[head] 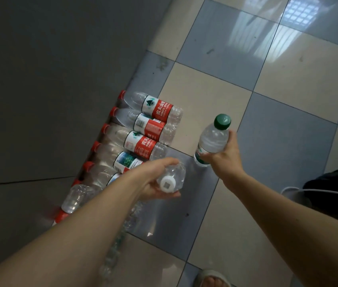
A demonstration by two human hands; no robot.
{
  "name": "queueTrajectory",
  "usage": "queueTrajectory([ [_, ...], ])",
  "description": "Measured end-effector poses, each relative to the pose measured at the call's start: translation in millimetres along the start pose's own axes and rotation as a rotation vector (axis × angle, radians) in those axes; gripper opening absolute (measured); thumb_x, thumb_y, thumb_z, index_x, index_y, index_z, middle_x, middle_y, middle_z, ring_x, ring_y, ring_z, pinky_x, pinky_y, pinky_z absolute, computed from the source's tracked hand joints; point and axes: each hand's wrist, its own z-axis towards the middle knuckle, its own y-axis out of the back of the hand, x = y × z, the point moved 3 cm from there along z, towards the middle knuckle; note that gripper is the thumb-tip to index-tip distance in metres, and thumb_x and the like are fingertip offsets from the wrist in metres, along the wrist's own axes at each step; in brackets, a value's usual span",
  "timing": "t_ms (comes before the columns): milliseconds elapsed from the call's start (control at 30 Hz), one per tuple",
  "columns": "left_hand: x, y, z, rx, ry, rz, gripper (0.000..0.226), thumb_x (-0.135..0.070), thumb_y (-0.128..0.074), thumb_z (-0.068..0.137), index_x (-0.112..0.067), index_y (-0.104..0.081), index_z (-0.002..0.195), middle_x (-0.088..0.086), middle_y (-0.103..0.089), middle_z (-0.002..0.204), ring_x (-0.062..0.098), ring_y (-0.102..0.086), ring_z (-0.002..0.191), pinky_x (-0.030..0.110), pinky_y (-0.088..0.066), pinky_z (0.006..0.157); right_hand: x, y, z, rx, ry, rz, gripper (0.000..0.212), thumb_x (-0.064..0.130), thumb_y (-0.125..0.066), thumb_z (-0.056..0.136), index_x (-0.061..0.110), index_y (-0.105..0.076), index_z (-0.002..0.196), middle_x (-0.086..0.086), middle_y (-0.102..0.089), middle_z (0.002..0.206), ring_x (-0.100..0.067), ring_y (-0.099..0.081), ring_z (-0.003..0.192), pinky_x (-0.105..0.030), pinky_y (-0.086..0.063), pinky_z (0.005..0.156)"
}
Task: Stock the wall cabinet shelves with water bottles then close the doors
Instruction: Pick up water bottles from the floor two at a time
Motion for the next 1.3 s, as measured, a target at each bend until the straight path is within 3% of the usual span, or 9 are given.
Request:
queueTrajectory([
  [100, -7, -6, -5, -0.033, -0.064, -0.046, 0.036, -0.035, -0.077, 0.087, -0.007, -0.06, 0.101, 0.021, -0.071, 0.081, 0.03, -0.072, 0.058, 0.043, -0.061, 0.05, -4, -4, -6, 0.016, 0.065, -0.046, 0.079, 0.011, -0.089, 0.072, 0.037, -0.039, 0.128, 0.005, -0.056, 0.121, -0.015, -0.057, 0.106, -0.017, -0.046, 0.074],
  [167, -11, -9, -13, -0.019, -0.093, -0.083, 0.035, -0.036, -0.072, 0.09, -0.003, -0.06, 0.098, 0.02, -0.072, 0.068, 0.033, -0.073, 0.057, 0.043, -0.061, 0.049, -7, -2, -14, 0.016, 0.091, -0.07, 0.074, 0.015, -0.087, 0.075, 0.034, -0.04, 0.129, 0.005, -0.058, 0.119, -0.011, -0.059, 0.102, -0.024, -0.052, 0.078],
  [300, -14, -8, -25, -0.014, -0.105, -0.102, 0.037, -0.035, -0.072, 0.09, -0.003, -0.059, 0.102, 0.027, -0.067, 0.096, 0.039, -0.075, 0.075, 0.05, -0.063, 0.06, -13, 7, -32, 0.028, 0.092, -0.12, 0.07, 0.016, -0.087, 0.077, 0.031, -0.041, 0.128, 0.003, -0.06, 0.117, -0.014, -0.062, 0.104, -0.026, -0.054, 0.079],
  [467, -2, 2, -28, -0.007, -0.176, -0.086, 0.039, -0.044, -0.062, 0.098, -0.009, -0.059, 0.115, 0.026, -0.073, 0.097, 0.037, -0.076, 0.083, 0.047, -0.064, 0.068, -6, 19, -44, 0.075, 0.078, -0.142, 0.072, 0.019, -0.089, 0.076, 0.032, -0.043, 0.13, 0.007, -0.058, 0.124, -0.018, -0.059, 0.115, -0.036, -0.056, 0.093],
  [567, 9, 11, -26, -0.113, -0.374, 0.058, 0.029, -0.029, -0.053, 0.103, -0.013, -0.06, 0.127, 0.012, -0.069, 0.095, 0.029, -0.073, 0.088, 0.044, -0.063, 0.075, 1, 24, -45, 0.112, 0.068, -0.147, 0.079, 0.02, -0.09, 0.075, 0.032, -0.042, 0.137, 0.01, -0.056, 0.127, -0.02, -0.057, 0.121, -0.042, -0.054, 0.1],
  [767, 21, 10, -12, -0.223, -0.818, 0.606, 0.094, -0.016, -0.083, 0.076, -0.033, -0.033, 0.153, -0.006, -0.045, 0.146, 0.01, -0.046, 0.13, 0.035, -0.047, 0.104, -5, 23, -37, 0.193, 0.071, -0.145, 0.092, 0.013, -0.09, 0.072, 0.033, -0.04, 0.147, 0.005, -0.056, 0.135, -0.019, -0.055, 0.125, -0.045, -0.048, 0.108],
  [967, 22, -6, 20, -0.347, -0.974, 0.438, 0.075, -0.024, -0.091, 0.069, -0.039, -0.048, 0.127, -0.007, -0.062, 0.12, 0.017, -0.061, 0.113, 0.045, -0.058, 0.091, -31, 9, -19, 0.154, 0.096, -0.092, 0.069, 0.01, -0.09, 0.071, 0.029, -0.055, 0.128, 0.007, -0.066, 0.116, -0.015, -0.063, 0.109, -0.034, -0.055, 0.09],
  [1133, 25, -12, 36, -0.361, -1.011, 0.319, 0.061, -0.026, -0.089, 0.072, -0.057, -0.05, 0.106, -0.024, -0.062, 0.104, -0.003, -0.061, 0.099, 0.007, -0.047, 0.07, -40, 8, -18, 0.084, 0.122, -0.06, 0.051, 0.014, -0.09, 0.072, 0.031, -0.064, 0.113, 0.017, -0.072, 0.099, -0.001, -0.067, 0.094, -0.015, -0.054, 0.072],
  [1300, 30, -2, 3, -0.376, -0.999, 0.313, 0.068, -0.02, -0.092, 0.07, -0.032, -0.055, 0.126, -0.009, -0.066, 0.118, 0.012, -0.061, 0.111, 0.019, -0.048, 0.089, -18, 17, -46, 0.072, 0.115, -0.033, 0.053, 0.021, -0.09, 0.074, 0.034, -0.062, 0.117, 0.017, -0.07, 0.102, 0.002, -0.065, 0.096, -0.012, -0.051, 0.07],
])
